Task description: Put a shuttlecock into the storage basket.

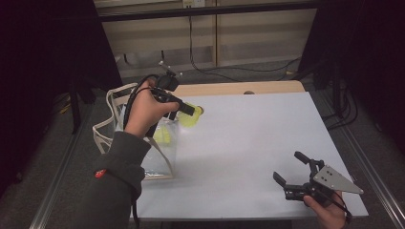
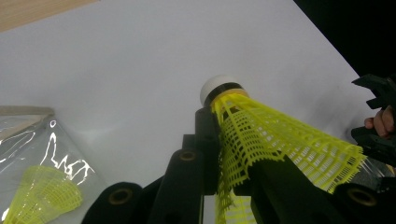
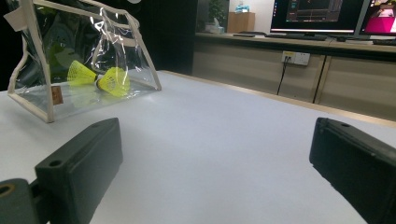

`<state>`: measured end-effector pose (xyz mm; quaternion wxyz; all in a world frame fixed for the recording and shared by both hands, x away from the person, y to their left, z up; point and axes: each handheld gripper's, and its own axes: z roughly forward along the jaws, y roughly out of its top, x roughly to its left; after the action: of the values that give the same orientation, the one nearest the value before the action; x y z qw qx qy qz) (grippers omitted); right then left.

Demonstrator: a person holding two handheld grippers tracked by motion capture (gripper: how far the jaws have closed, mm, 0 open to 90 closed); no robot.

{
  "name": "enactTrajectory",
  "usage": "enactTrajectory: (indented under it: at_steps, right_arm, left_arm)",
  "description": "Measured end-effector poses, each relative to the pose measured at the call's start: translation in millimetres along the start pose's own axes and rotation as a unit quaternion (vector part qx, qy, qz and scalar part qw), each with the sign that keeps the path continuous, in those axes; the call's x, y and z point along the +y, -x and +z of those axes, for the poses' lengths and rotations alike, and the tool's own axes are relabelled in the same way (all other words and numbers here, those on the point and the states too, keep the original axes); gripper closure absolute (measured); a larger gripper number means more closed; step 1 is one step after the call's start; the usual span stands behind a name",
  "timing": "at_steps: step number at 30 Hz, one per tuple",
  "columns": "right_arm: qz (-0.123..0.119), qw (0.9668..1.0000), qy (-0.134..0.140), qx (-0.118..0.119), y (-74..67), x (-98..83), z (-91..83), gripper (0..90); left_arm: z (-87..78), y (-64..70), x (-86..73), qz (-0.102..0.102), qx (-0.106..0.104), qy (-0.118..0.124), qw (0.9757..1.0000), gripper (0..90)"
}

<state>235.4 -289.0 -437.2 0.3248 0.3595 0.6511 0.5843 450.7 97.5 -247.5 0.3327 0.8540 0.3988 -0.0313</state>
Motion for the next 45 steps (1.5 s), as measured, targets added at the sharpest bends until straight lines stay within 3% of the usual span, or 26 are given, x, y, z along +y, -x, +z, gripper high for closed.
enactTrajectory:
  at_steps: [45]
  right_arm:
    - [-0.001,1.0000,0.000,0.000,0.1,0.5,-0.4,2.3]
  left_arm:
    - [-33.3,-15.3,-4.9,-0.020,0.027,0.004,0.9994,85.2]
